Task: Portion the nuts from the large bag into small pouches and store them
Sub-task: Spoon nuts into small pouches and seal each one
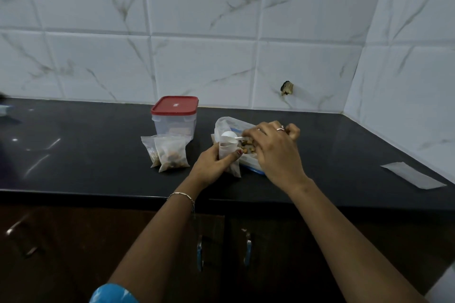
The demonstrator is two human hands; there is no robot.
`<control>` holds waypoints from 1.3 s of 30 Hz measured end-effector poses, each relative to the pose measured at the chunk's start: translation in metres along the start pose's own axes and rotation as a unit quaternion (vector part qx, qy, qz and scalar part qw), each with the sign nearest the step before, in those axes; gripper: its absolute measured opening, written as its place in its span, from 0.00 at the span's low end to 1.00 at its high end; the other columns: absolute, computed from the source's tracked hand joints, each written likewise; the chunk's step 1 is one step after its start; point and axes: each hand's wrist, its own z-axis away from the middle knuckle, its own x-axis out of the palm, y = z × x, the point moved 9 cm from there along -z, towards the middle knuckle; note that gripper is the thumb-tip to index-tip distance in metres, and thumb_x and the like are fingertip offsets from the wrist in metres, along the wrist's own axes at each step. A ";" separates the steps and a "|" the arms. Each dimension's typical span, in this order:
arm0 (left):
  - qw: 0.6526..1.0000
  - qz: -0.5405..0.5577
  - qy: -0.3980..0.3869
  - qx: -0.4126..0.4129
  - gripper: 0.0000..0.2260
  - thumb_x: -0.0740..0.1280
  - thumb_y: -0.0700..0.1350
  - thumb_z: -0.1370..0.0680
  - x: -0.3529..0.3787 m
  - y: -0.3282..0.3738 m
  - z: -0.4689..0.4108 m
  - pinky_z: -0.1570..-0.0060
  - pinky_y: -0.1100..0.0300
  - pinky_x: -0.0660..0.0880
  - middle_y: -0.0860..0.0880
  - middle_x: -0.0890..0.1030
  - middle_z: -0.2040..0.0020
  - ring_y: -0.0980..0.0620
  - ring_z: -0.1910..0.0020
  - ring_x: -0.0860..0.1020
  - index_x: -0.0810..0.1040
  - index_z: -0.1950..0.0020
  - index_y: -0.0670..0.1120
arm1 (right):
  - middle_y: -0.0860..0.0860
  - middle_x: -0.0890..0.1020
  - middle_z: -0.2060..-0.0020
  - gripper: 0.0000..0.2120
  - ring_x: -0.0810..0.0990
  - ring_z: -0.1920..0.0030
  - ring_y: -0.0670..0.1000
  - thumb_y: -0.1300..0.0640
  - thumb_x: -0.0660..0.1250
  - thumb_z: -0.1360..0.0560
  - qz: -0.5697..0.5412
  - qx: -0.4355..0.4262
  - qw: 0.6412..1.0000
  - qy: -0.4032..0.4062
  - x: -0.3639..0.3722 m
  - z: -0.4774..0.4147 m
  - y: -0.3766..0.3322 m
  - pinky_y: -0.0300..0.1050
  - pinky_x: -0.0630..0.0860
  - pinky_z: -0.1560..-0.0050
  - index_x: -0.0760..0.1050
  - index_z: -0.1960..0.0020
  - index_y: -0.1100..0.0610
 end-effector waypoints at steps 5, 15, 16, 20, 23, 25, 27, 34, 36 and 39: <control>1.000 -0.004 -0.003 0.001 0.20 0.69 0.58 0.25 0.000 0.001 0.000 0.54 0.69 0.71 0.57 0.78 0.44 0.61 0.47 0.76 0.73 0.36 0.54 | 0.41 0.81 0.58 0.11 0.75 0.54 0.41 0.56 0.58 0.19 -0.234 0.240 0.941 -0.042 0.023 0.011 0.045 0.43 0.53 0.48 0.78 0.46 0.45; 0.999 -0.037 -0.022 -0.015 0.24 0.69 0.53 0.23 0.004 -0.001 -0.001 0.51 0.67 0.70 0.54 0.75 0.42 0.55 0.42 0.74 0.69 0.30 0.49 | 0.47 0.84 0.55 0.03 0.75 0.49 0.49 0.52 0.61 0.20 -0.256 0.408 0.862 -0.156 0.082 0.046 0.108 0.51 0.61 0.39 0.72 0.48 0.49; 0.999 -0.042 -0.024 -0.017 0.23 0.69 0.51 0.23 0.004 -0.002 -0.001 0.49 0.65 0.70 0.54 0.75 0.42 0.55 0.42 0.74 0.69 0.30 0.49 | 0.47 0.83 0.53 0.03 0.75 0.48 0.50 0.53 0.61 0.20 -0.250 0.404 0.865 -0.158 0.084 0.043 0.110 0.52 0.61 0.38 0.72 0.49 0.49; 0.998 -0.044 -0.024 -0.027 0.23 0.69 0.47 0.24 0.003 -0.006 -0.003 0.42 0.59 0.70 0.52 0.77 0.40 0.52 0.40 0.75 0.69 0.30 0.50 | 0.48 0.79 0.50 0.04 0.76 0.43 0.54 0.54 0.61 0.20 -0.226 0.397 0.874 -0.166 0.096 0.042 0.120 0.53 0.64 0.35 0.73 0.47 0.51; 0.998 -0.054 -0.021 -0.022 0.24 0.71 0.46 0.25 0.001 -0.006 -0.004 0.42 0.60 0.70 0.52 0.77 0.40 0.52 0.41 0.75 0.69 0.30 0.50 | 0.51 0.80 0.47 0.03 0.77 0.43 0.55 0.55 0.63 0.20 -0.235 0.389 0.878 -0.151 0.105 0.046 0.124 0.52 0.72 0.42 0.73 0.48 0.52; 0.998 -0.066 -0.019 -0.016 0.24 0.71 0.44 0.25 0.001 -0.006 -0.005 0.43 0.60 0.71 0.51 0.78 0.41 0.52 0.41 0.76 0.70 0.30 0.50 | 0.52 0.80 0.49 0.04 0.77 0.44 0.55 0.56 0.64 0.21 -0.222 0.374 0.890 -0.138 0.108 0.044 0.124 0.46 0.72 0.51 0.75 0.48 0.54; 0.997 -0.076 -0.021 -0.013 0.24 0.71 0.43 0.25 0.001 -0.005 -0.006 0.44 0.61 0.70 0.50 0.78 0.40 0.52 0.41 0.76 0.70 0.30 0.49 | 0.52 0.81 0.51 0.04 0.77 0.48 0.53 0.57 0.65 0.22 -0.192 0.351 0.907 -0.132 0.109 0.039 0.123 0.44 0.70 0.55 0.77 0.50 0.56; 0.992 -0.128 -0.001 0.005 0.23 0.71 0.44 0.24 -0.003 -0.004 -0.008 0.46 0.63 0.69 0.49 0.78 0.37 0.57 0.45 0.74 0.71 0.30 0.48 | 0.49 0.78 0.48 0.08 0.75 0.46 0.50 0.52 0.62 0.21 -0.143 0.301 0.943 -0.010 0.074 0.028 0.098 0.51 0.68 0.43 0.76 0.45 0.53; 0.992 -0.128 0.006 0.010 0.23 0.72 0.46 0.25 -0.004 -0.003 -0.008 0.46 0.64 0.70 0.49 0.79 0.38 0.57 0.45 0.75 0.71 0.31 0.48 | 0.44 0.80 0.54 0.04 0.77 0.53 0.46 0.54 0.65 0.22 -0.282 0.302 0.910 0.041 0.069 0.026 0.081 0.46 0.73 0.49 0.77 0.48 0.53; 0.992 -0.127 0.009 0.016 0.24 0.74 0.47 0.26 -0.004 -0.002 -0.006 0.47 0.65 0.71 0.50 0.80 0.40 0.55 0.44 0.78 0.73 0.33 0.47 | 0.45 0.79 0.52 0.06 0.77 0.55 0.41 0.54 0.68 0.23 -0.439 0.270 0.857 -0.003 0.077 0.023 0.040 0.35 0.73 0.55 0.78 0.46 0.52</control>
